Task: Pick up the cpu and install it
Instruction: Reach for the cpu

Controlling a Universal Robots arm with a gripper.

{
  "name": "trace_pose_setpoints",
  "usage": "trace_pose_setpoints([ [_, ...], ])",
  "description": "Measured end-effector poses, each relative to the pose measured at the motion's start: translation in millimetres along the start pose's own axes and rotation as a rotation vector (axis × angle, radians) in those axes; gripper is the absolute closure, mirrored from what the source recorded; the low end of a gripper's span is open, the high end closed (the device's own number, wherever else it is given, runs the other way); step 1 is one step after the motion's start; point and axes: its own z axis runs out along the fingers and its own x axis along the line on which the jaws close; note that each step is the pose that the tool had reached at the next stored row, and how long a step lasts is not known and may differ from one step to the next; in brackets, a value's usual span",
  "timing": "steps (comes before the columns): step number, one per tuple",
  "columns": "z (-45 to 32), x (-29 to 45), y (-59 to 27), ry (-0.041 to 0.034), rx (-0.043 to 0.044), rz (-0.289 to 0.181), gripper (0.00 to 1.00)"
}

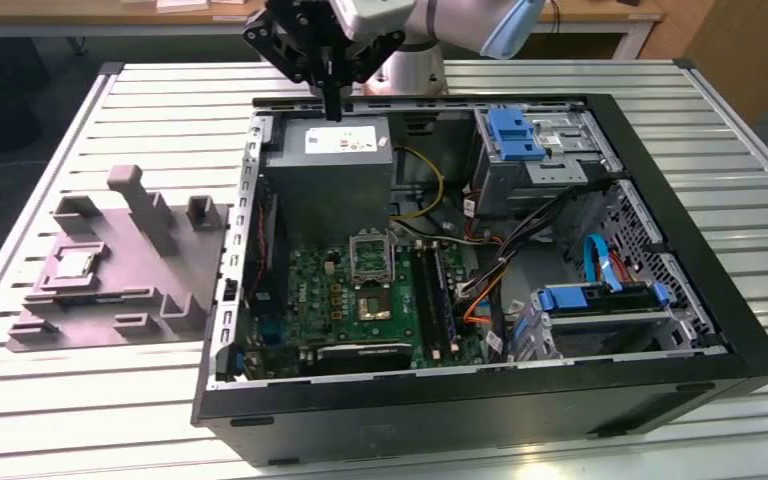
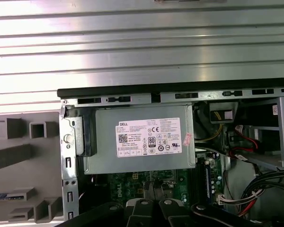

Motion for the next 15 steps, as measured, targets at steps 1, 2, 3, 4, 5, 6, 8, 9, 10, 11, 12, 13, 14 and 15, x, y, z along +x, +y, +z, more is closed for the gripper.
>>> trace_pose_setpoints([
  [1,0.0,0.4,0.0,0.0,-0.0001,0.0,0.89],
  [2,0.0,0.7,-0.1,0.0,-0.0001,0.0,0.89],
  [3,0.0,0.7,-0.1,0.0,0.0,0.0,0.89],
  [4,0.0,0.8,-0.1,0.0,0.0,0.0,0.89],
  [5,0.0,0.8,-0.1,0.0,0.0,0.0,0.89],
  [6,0.0,0.9,-0.1,0.0,0.0,0.0,0.89],
  [8,-0.7,24.3,-1.8,0.0,0.0,0.0,0.89],
  [9,-0.6,24.4,-1.8,0.0,-0.0001,0.0,0.89],
  [10,-0.7,24.6,-1.9,0.0,-0.0001,0.0,0.89],
  [11,-0.7,24.8,-1.9,0.0,-0.0001,0.0,0.89],
  [12,-0.7,24.9,-1.9,0.0,0.0,0.0,0.89],
  [13,-0.7,27.1,-2.0,0.0,0.0,0.0,0.89],
  [14,-0.8,28.5,-2.2,0.0,0.0,0.0,0.89],
  [15,-0.8,28.5,-2.2,0.0,-0.0001,0.0,0.89],
])
